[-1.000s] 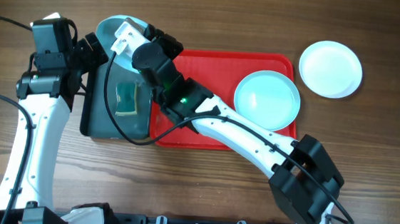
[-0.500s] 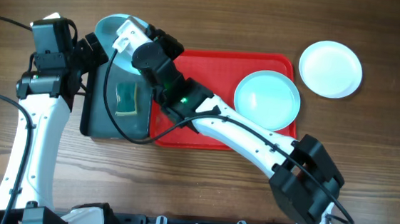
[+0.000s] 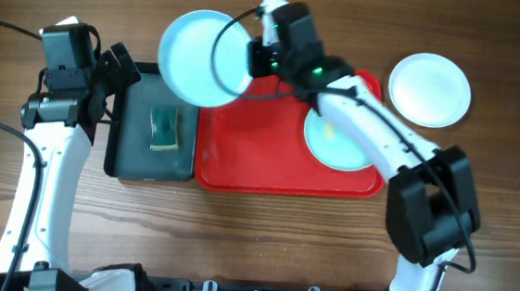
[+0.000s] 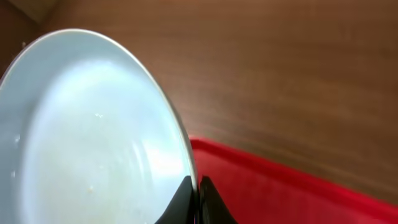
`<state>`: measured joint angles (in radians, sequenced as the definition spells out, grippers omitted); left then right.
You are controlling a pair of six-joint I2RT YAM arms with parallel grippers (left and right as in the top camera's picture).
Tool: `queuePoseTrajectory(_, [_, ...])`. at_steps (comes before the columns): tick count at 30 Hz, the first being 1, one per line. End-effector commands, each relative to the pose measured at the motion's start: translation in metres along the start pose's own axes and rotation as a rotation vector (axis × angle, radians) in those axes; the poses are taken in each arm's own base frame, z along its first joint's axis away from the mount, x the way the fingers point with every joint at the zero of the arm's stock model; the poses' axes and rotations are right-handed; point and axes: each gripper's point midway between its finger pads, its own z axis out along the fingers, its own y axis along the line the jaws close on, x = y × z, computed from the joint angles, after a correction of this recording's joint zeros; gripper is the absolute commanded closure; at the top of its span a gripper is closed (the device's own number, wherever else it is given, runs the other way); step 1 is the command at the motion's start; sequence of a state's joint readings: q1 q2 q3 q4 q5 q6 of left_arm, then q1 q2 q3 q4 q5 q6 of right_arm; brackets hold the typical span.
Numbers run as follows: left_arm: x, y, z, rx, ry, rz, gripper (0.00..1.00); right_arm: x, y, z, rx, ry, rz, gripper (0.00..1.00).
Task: Clean dirty plates on tray and stack at the side
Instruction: 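Place the light-blue plate onto the white plate at the right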
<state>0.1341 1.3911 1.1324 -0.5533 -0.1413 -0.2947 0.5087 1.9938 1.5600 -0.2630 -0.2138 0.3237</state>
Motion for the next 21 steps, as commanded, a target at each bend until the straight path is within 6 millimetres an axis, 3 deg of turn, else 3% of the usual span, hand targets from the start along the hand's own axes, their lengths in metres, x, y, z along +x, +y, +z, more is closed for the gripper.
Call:
queuePoseTrajectory(1, [-0.003,0.001,-0.001,-0.006,-0.009,-0.012,0.00,0.004,-0.044,-0.013,-0.067,0.079,0.158,0.96])
queuePoseTrajectory(3, [-0.003,0.001,-0.001,-0.006,-0.009,-0.012,0.00,0.006,-0.084,-0.026,-0.031,0.104,0.238,0.96])
queuePoseTrajectory(4, [-0.003,0.001,-0.001,-0.006,-0.009,-0.012,0.00,0.009,-0.120,-0.040,0.008,0.122,0.313,0.96])
queuePoseTrajectory(8, [-0.003,0.001,-0.001,-0.006,-0.009,-0.012,0.00,0.023,-0.209,-0.082,0.133,0.138,0.499,0.96])
queuePoseTrajectory(12, [-0.003,0.001,-0.001,-0.006,-0.009,-0.012,0.00,0.036,-0.282,-0.128,0.234,0.104,0.658,0.96])
queuePoseTrajectory(15, [-0.003,0.001,-0.001,-0.006,-0.009,-0.012,0.00,0.049,-0.325,-0.159,0.332,0.081,0.740,0.96])
queuePoseTrajectory(17, [-0.003,0.001,-0.001,-0.006,-0.009,-0.012,0.00,0.072,-0.362,-0.188,0.481,0.090,0.804,0.96])
queuePoseTrajectory(21, [-0.003,0.001,0.000,-0.006,-0.009,-0.012,0.00,0.103,-0.395,-0.222,0.686,0.141,0.848,0.96])
